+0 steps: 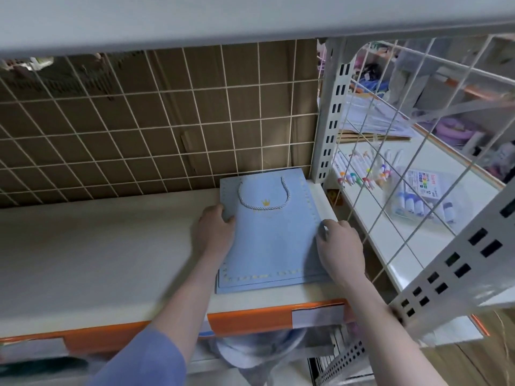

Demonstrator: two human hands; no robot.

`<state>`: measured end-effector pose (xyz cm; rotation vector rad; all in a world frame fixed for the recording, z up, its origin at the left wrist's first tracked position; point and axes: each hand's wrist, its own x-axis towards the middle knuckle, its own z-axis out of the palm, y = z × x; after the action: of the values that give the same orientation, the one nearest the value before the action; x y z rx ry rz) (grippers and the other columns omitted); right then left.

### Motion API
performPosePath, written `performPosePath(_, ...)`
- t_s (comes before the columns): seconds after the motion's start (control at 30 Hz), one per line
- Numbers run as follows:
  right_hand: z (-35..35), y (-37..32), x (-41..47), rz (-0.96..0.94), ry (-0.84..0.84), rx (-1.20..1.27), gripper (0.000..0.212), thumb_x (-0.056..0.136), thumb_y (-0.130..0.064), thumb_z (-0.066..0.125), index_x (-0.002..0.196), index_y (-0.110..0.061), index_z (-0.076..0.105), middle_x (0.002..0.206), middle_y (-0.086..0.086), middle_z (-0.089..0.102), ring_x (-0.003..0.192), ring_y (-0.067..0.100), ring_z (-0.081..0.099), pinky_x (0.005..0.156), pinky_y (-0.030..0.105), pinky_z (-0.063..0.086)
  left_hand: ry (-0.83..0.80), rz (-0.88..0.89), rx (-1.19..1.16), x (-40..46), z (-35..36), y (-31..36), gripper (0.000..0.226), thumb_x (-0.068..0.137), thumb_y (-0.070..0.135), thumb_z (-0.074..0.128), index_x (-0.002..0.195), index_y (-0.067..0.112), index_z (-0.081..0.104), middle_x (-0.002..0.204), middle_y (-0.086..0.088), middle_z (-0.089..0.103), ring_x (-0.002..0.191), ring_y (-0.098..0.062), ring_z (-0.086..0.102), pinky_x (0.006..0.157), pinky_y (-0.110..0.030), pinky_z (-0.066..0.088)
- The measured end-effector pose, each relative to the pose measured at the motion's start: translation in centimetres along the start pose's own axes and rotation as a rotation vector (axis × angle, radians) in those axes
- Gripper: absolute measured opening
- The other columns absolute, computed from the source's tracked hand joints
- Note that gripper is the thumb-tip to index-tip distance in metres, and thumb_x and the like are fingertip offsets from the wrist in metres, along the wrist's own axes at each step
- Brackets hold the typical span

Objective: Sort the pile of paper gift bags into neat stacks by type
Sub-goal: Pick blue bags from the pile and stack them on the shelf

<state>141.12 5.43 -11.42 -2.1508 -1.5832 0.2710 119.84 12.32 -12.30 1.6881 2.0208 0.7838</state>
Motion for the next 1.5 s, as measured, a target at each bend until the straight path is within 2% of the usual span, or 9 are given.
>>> performPosePath(0.17, 0.3, -0.1, -0.7, -0.069, 0.074, -0.115, 0.022, 0.094, -0.016, 0.044, 0.098, -0.002, 0.061, 0.094, 0.017, 0.059, 0.087, 0.034, 0.052, 0.072, 0.038, 0.041, -0.001, 0.071, 0.08, -1.7, -0.6, 0.0, 0.033, 0.087, 0.023, 0.053, 0.115, 0.007, 0.058, 0.12, -0.011, 0.057, 0.107, -0.032, 0.053, 0.088, -0.039, 0.044)
performPosePath(0.3, 0.2, -1.3, -1.9, -0.157, 0.177, -0.156, 0.005, 0.077, -0.003, 0.063, 0.081, 0.0, 0.062, 0.077, 0.02, 0.06, 0.073, 0.04, 0.056, 0.061, 0.04, 0.043, 0.068, 0.126, 0.161, -3.9, -2.2, -0.8, 0.027, 0.087, 0.03, 0.051, 0.107, 0.013, 0.058, 0.111, -0.008, 0.061, 0.102, -0.031, 0.054, 0.086, -0.04, 0.045)
performPosePath(0.4, 0.4, -2.7, -2.9, -0.217, 0.144, -0.145, 0.017, 0.073, -0.005, 0.069, 0.088, 0.0, 0.063, 0.08, 0.02, 0.061, 0.076, 0.041, 0.057, 0.063, 0.041, 0.045, 0.118, 0.068, 0.267, -5.7, -4.0, -1.5, 0.041, 0.093, 0.031, 0.049, 0.131, 0.016, 0.049, 0.137, -0.006, 0.05, 0.127, -0.026, 0.042, 0.102, -0.038, 0.034)
performPosePath(0.47, 0.8, -4.2, -4.1, -0.264, 0.137, -0.142, 0.024, 0.062, -0.003, 0.076, 0.082, 0.0, 0.063, 0.073, 0.019, 0.059, 0.068, 0.04, 0.058, 0.057, 0.038, 0.046, 0.133, 0.037, 0.317, -6.9, -5.8, -2.4, 0.049, 0.094, 0.032, 0.048, 0.141, 0.018, 0.039, 0.146, -0.002, 0.04, 0.134, -0.023, 0.033, 0.108, -0.035, 0.028)
performPosePath(0.67, 2.9, -10.8, -8.9, -0.387, 0.129, -0.17, 0.025, 0.053, -0.006, 0.076, 0.075, -0.002, 0.066, 0.069, 0.018, 0.061, 0.064, 0.038, 0.061, 0.053, 0.036, 0.049, 0.213, -0.01, 0.383, -9.6, -12.8, -8.9, 0.054, 0.089, 0.027, 0.057, 0.138, 0.01, 0.044, 0.139, -0.012, 0.048, 0.128, -0.03, 0.04, 0.104, -0.038, 0.033)
performPosePath(0.83, 6.5, -19.1, -15.1, -0.438, 0.045, -0.146, 0.034, 0.042, -0.007, 0.082, 0.073, -0.007, 0.066, 0.069, 0.015, 0.062, 0.065, 0.036, 0.061, 0.055, 0.035, 0.05, 0.22, -0.088, 0.431, -12.1, -20.8, -17.3, 0.061, 0.089, 0.034, 0.056, 0.143, 0.015, 0.035, 0.143, -0.007, 0.043, 0.13, -0.028, 0.038, 0.103, -0.04, 0.035)
performPosePath(1.1, 14.1, -36.9, -27.0, -0.564, -0.057, -0.137, 0.026, 0.06, -0.016, 0.079, 0.08, -0.004, 0.066, 0.077, 0.017, 0.062, 0.076, 0.04, 0.061, 0.065, 0.041, 0.05, 0.353, -0.236, 0.477, -16.9, -37.8, -35.1, 0.063, 0.085, 0.033, 0.064, 0.138, 0.01, 0.041, 0.137, -0.013, 0.048, 0.124, -0.034, 0.042, 0.102, -0.043, 0.037)
performPosePath(1.27, 17.1, -47.5, -31.3, -0.651, -0.097, -0.124, 0.034, 0.093, -0.027, 0.048, 0.122, -0.011, 0.053, 0.122, 0.013, 0.054, 0.117, 0.033, 0.046, 0.096, 0.04, 0.037, 0.399, -0.32, 0.489, -17.2, -46.0, -43.5, 0.056, 0.08, 0.03, 0.068, 0.127, 0.004, 0.051, 0.122, -0.019, 0.057, 0.114, -0.039, 0.049, 0.094, -0.048, 0.042)
performPosePath(1.5, 21.6, -57.9, -32.4, -0.66, -0.114, -0.106, 0.037, 0.096, -0.031, 0.041, 0.129, -0.016, 0.048, 0.13, 0.009, 0.05, 0.121, 0.027, 0.042, 0.1, 0.036, 0.034, 0.454, -0.358, 0.458, -13.2, -52.8, -51.0, 0.052, 0.087, 0.034, 0.061, 0.131, 0.01, 0.047, 0.131, -0.014, 0.052, 0.12, -0.036, 0.044, 0.095, -0.043, 0.039)
